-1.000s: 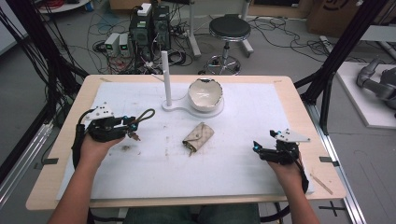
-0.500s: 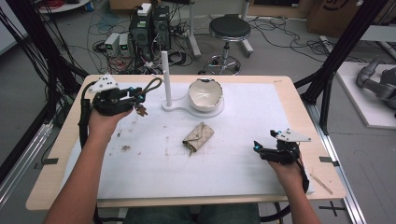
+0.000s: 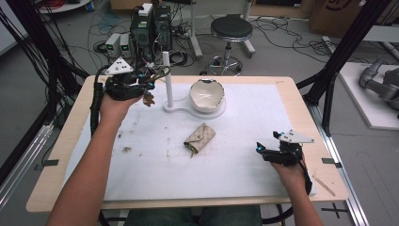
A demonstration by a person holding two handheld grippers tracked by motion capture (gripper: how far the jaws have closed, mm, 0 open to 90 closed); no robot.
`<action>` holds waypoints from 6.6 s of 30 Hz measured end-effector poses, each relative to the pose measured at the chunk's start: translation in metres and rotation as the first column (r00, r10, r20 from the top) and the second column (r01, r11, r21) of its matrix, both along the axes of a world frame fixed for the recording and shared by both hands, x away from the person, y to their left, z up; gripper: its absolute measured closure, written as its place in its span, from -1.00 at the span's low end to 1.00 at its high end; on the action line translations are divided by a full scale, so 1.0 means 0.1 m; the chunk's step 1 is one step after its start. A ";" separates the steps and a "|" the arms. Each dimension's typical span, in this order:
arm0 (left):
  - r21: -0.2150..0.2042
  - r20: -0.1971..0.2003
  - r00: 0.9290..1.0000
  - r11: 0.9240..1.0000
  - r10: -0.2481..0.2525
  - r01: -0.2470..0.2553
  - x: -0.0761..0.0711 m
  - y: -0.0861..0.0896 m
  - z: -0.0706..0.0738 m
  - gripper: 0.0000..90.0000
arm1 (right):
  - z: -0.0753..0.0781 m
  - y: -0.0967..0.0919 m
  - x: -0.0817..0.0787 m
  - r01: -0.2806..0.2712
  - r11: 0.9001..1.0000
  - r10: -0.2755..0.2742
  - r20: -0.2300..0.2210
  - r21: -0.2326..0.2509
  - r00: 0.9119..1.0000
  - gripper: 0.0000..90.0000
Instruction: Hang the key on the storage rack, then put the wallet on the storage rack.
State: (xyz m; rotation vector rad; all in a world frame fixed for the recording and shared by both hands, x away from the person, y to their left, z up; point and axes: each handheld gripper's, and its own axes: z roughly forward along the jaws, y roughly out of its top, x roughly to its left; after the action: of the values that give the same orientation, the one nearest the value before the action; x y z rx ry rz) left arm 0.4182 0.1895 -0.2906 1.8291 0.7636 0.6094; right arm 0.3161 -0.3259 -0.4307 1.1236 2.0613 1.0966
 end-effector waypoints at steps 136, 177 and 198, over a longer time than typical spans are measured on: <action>0.131 -0.275 0.956 0.982 -0.098 0.138 -0.49 -1.37 -1.54 -0.69 | -0.04 -0.24 -0.22 0.050 0.999 -0.050 -0.019 -0.012 0.999 -0.58; 0.163 -0.264 0.960 0.976 -0.099 0.145 -0.58 -1.42 -1.42 -0.19 | -0.05 -0.23 -0.21 0.041 0.999 -0.041 -0.025 -0.010 0.999 -0.58; 0.178 -0.166 0.984 0.980 -0.056 0.086 -0.31 -1.23 -0.62 -0.19 | -0.05 -0.17 -0.17 0.023 1.000 -0.023 -0.022 -0.006 0.999 -0.58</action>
State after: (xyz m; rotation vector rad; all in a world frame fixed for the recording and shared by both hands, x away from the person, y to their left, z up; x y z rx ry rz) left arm 0.3871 0.0669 -0.3523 2.0869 0.7648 0.5038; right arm 0.2993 -0.3429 -0.4354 1.1588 2.0625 1.0704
